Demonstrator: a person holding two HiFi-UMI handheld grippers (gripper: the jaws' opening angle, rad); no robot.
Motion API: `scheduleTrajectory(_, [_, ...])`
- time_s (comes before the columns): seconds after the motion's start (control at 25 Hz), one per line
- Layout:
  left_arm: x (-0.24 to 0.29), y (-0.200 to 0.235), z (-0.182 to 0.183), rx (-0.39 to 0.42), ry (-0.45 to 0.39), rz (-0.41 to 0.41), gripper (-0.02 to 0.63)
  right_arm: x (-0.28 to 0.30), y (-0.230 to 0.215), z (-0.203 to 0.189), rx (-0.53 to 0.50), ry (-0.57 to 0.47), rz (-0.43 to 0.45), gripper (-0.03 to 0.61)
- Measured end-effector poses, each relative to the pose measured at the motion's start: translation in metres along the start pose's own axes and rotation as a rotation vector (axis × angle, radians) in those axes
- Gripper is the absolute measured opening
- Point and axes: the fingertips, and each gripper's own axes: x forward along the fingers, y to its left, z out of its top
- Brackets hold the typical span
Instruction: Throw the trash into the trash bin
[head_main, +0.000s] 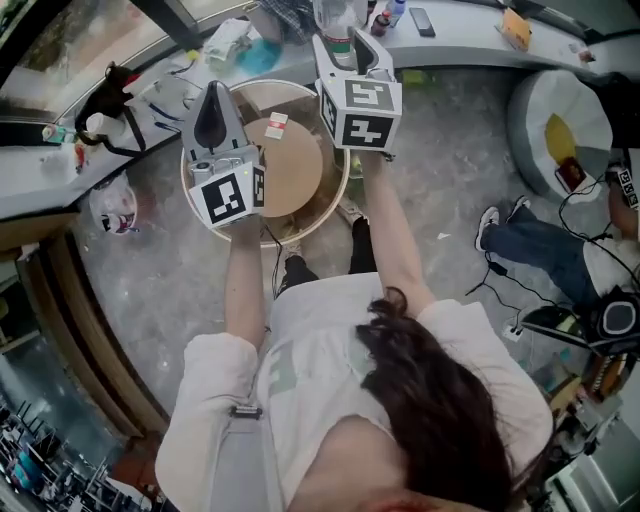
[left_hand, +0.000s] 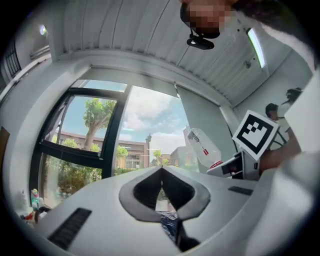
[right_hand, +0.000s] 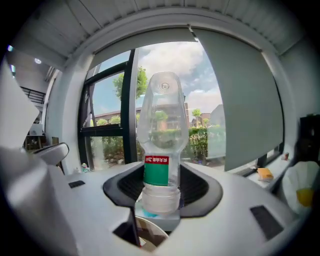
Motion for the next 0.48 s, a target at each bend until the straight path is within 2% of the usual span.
scheduleTrajectory(0.16, [0.031, -0.064, -0.041, -0.048, 0.053, -0.115, 0.012, -0.010, -0.080, -0.061, -0.003, 0.070, -0.105, 0.202])
scheduleTrajectory(0.36, [0.051, -0.136, -0.084, -0.103, 0.071, -0.188, 0.012, -0.041, -0.148, -0.161, -0.005, 0.206, -0.169, 0.202])
scheduleTrajectory(0.48, [0.051, -0.169, -0.117, -0.120, 0.122, -0.210, 0.012, -0.058, -0.179, -0.228, 0.036, 0.294, -0.214, 0.202])
